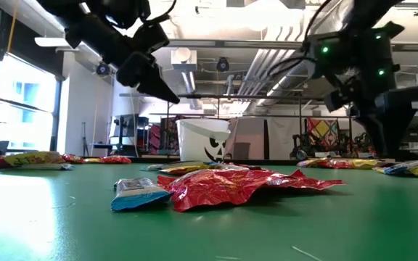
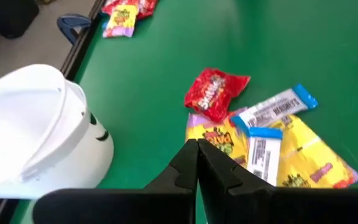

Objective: Sort candy by brand, put in halloween buckets
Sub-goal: Put the white candy into the black bucket

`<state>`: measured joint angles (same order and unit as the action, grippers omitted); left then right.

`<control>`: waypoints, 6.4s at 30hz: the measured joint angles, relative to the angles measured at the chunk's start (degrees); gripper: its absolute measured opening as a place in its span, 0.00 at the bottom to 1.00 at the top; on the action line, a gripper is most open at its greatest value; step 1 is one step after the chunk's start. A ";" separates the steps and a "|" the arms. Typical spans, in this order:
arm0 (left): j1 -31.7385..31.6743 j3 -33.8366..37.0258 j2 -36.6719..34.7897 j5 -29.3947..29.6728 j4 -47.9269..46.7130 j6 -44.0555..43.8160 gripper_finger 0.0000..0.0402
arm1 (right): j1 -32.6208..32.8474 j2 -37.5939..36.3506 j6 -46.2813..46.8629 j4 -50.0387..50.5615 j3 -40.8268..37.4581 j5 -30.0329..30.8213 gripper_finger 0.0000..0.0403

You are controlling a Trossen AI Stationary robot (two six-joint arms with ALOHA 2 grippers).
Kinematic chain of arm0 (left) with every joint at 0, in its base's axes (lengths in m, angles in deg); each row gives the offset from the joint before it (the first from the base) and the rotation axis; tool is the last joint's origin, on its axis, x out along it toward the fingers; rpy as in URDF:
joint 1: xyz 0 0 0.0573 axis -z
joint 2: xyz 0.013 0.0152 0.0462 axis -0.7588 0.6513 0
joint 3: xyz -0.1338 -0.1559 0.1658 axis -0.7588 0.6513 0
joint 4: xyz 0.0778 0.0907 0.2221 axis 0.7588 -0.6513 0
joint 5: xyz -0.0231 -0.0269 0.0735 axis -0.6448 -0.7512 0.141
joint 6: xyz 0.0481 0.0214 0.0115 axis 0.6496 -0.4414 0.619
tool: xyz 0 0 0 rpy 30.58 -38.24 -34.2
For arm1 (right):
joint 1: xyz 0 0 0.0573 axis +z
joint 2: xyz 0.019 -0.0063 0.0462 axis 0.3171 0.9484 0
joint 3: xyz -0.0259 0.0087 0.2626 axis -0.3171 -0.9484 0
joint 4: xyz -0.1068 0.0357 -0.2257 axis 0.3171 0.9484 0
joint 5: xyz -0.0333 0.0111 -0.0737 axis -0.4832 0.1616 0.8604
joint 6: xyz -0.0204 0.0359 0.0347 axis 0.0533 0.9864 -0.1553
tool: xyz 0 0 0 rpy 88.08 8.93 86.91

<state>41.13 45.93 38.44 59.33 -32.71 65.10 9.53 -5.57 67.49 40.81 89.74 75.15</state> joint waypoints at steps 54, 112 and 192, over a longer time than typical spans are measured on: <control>0.04 -0.07 0.00 0.02 -0.16 2.22 0.00 | 1.62 18.70 -16.08 1.80 15.80 1.88 0.06; 0.09 -0.09 0.00 -0.42 -3.09 2.13 0.00 | 7.64 11.52 8.99 2.22 25.57 -7.63 0.00; 3.45 -0.07 0.00 -0.37 -4.46 0.67 0.00 | 31.29 21.29 25.61 -6.69 25.15 16.17 0.05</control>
<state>44.58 45.87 38.44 58.96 -37.17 65.77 40.83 15.71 93.10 34.13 114.89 91.33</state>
